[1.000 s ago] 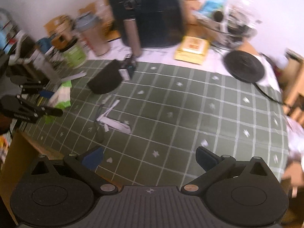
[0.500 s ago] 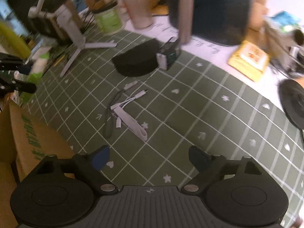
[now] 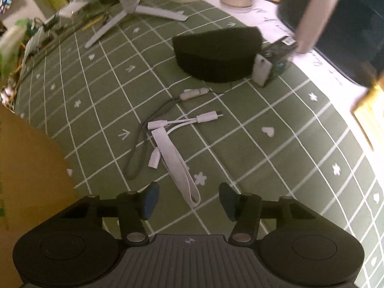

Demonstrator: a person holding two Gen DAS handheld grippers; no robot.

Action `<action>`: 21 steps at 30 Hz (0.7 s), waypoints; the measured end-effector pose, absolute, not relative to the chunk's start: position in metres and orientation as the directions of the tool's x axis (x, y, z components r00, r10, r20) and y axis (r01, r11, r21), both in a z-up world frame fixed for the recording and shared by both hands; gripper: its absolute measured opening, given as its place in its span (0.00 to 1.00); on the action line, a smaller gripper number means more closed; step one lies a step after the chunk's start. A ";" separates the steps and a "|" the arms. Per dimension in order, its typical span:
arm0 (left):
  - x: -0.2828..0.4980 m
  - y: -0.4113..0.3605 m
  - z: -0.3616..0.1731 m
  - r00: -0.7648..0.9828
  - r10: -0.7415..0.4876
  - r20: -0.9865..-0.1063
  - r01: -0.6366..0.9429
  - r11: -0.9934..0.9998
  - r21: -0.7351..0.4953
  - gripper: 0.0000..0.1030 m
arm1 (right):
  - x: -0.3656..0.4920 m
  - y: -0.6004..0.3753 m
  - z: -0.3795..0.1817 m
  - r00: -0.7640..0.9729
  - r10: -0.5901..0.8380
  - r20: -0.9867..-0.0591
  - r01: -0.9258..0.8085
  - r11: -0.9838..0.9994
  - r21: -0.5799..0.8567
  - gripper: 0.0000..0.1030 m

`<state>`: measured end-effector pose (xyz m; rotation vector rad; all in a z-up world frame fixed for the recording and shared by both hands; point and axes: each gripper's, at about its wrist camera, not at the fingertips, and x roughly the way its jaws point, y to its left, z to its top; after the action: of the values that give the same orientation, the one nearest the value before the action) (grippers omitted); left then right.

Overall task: Organize soft objects
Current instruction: 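Grasp the white cable strap with the right tool while the left tool holds the wipes pack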

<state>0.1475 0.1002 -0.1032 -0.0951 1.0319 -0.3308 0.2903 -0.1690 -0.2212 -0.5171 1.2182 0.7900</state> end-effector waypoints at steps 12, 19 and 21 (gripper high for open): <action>0.140 0.109 -0.090 0.506 -0.279 -0.816 0.164 0.960 -0.226 0.50 | 0.275 -0.147 -0.231 0.171 0.218 -0.961 -0.867 0.496 -0.041 0.03; 0.140 0.104 -0.067 0.539 -0.279 -0.795 0.182 0.960 -0.213 0.50 | 0.272 -0.154 -0.208 0.229 0.221 -0.948 -0.848 0.523 -0.083 0.03; 0.140 0.101 -0.061 0.546 -0.281 -0.789 0.189 0.959 -0.211 0.50 | 0.269 -0.159 -0.199 0.248 0.221 -0.943 -0.835 0.542 -0.093 0.03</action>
<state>0.1398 0.1012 -0.0606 -0.1049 0.9533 -0.2794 0.2694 -0.1590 -0.1992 -0.6862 1.0884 0.8020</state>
